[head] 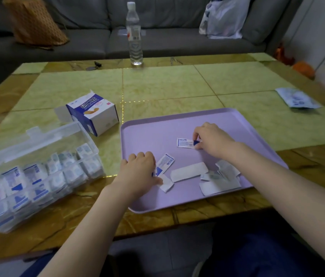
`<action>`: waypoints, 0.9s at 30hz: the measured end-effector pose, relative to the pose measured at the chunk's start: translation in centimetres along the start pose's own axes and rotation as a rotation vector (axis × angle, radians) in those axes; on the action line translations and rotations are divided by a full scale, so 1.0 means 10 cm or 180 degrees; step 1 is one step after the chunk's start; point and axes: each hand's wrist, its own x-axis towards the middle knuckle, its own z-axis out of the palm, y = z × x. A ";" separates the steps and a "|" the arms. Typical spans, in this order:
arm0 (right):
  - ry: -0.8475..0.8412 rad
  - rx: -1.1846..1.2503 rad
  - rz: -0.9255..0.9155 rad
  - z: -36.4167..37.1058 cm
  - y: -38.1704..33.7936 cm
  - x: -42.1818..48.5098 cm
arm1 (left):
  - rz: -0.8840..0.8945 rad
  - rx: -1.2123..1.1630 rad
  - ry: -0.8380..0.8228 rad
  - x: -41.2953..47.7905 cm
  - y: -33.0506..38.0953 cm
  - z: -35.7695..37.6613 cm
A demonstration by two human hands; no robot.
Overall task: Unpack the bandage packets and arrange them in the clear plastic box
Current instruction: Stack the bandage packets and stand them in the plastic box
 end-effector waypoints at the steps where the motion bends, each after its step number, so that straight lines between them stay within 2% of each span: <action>1: -0.0027 0.0108 0.0030 0.01 0.01 -0.01 | -0.0011 -0.0001 -0.0003 0.00 0.00 0.00; 5: 0.0183 0.0367 -0.0051 0.05 0.03 -0.09 | -0.0011 -0.0112 0.0000 -0.01 0.00 -0.01; 11: 0.0770 0.1527 -0.0141 -0.06 -0.07 -0.28 | 0.0022 -0.0637 0.0093 -0.04 0.00 0.01; 15: 0.0312 0.1980 -0.0328 -0.08 -0.16 -0.47 | 0.0055 -0.0777 0.0137 -0.04 -0.02 0.00; 19: -0.0242 0.1377 -0.0465 -0.03 -0.16 -0.56 | 0.0002 -0.0663 0.0103 -0.04 -0.05 0.00; 27: -0.0535 0.0636 -0.0364 -0.02 -0.25 -0.62 | 0.0002 -0.0228 0.0057 -0.04 -0.09 -0.04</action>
